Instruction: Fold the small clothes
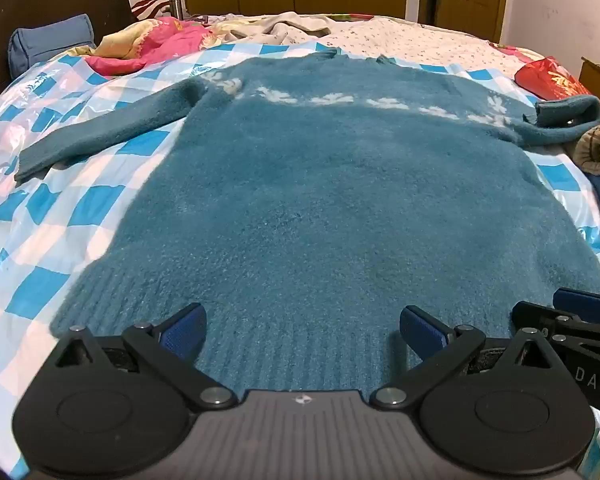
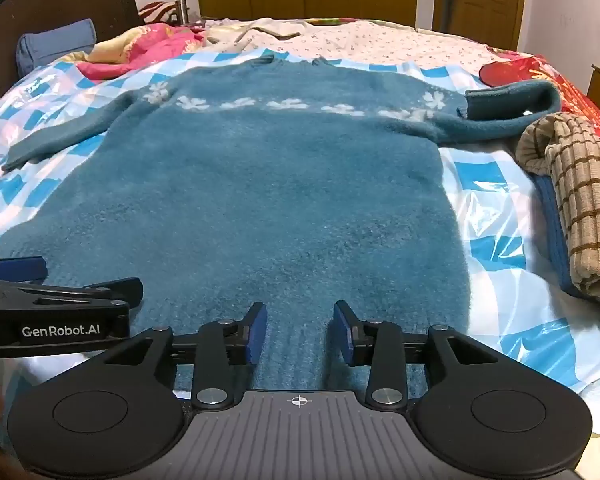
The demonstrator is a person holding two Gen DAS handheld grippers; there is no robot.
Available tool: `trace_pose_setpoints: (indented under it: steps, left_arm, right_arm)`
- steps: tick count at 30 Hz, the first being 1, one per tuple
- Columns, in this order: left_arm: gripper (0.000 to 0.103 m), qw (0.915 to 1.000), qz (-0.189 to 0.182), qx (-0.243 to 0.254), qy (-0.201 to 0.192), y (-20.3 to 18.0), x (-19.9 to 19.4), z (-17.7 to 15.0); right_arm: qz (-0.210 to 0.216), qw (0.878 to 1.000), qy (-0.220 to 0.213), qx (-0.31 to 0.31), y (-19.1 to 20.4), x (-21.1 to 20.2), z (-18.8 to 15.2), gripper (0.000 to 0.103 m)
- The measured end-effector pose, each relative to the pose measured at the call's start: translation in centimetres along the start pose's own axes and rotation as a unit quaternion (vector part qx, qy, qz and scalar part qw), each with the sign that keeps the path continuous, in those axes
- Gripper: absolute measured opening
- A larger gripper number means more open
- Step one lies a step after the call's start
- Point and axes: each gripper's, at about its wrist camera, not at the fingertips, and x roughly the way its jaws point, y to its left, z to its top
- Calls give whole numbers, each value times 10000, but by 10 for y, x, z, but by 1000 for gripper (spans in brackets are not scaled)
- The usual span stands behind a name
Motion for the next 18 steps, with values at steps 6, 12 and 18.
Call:
trace_pose_setpoints:
  steps: [6, 12, 18]
  left_arm:
    - [103, 10000, -1, 71, 34, -7, 0, 0]
    - [103, 10000, -27, -2, -2, -4, -1, 1]
    - [103, 10000, -68, 6, 8, 0, 0, -2]
  right_arm:
    - [-20, 10000, -18, -19, 1, 0, 0, 39]
    - [-26, 10000, -12, -10, 3, -1, -2, 40]
    - [16, 10000, -19, 38, -1, 0, -1, 40]
